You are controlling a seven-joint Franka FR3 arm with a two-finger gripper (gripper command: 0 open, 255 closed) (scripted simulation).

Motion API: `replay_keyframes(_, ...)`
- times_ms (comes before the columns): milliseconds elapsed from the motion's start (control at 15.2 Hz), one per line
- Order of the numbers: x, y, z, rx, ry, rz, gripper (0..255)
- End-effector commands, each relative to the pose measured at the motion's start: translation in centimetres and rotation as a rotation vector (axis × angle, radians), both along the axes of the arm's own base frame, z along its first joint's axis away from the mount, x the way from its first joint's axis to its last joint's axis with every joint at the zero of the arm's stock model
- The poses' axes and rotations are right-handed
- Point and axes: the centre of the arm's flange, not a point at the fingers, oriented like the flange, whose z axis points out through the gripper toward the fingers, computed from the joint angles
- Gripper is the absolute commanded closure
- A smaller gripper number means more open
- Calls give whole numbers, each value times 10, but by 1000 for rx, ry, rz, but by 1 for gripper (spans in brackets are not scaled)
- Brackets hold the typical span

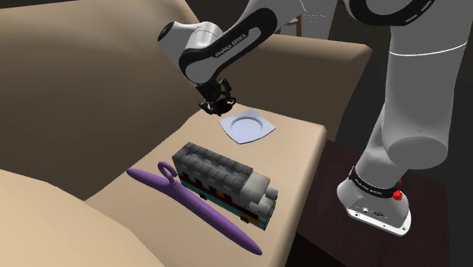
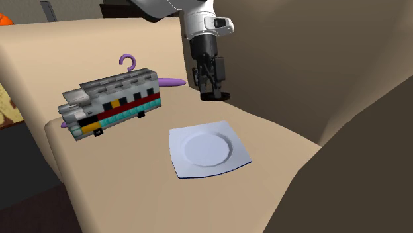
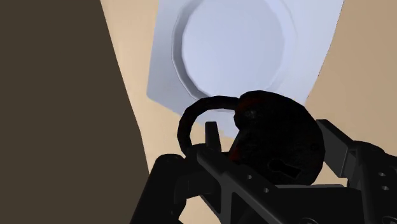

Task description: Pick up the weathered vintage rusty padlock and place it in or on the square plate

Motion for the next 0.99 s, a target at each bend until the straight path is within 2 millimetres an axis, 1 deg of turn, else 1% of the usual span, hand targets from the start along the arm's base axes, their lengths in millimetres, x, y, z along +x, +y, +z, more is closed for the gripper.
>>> replay_keyframes(0, -20, -16, -1, 0, 0, 0, 255)
replay_keyframes(198, -52, -39, 0, 0, 0, 0, 255)
replay_keyframes(264, -68, -51, 0, 0, 0, 0, 255)
replay_keyframes(924, -68, -51, -53, 0, 0, 0, 255)
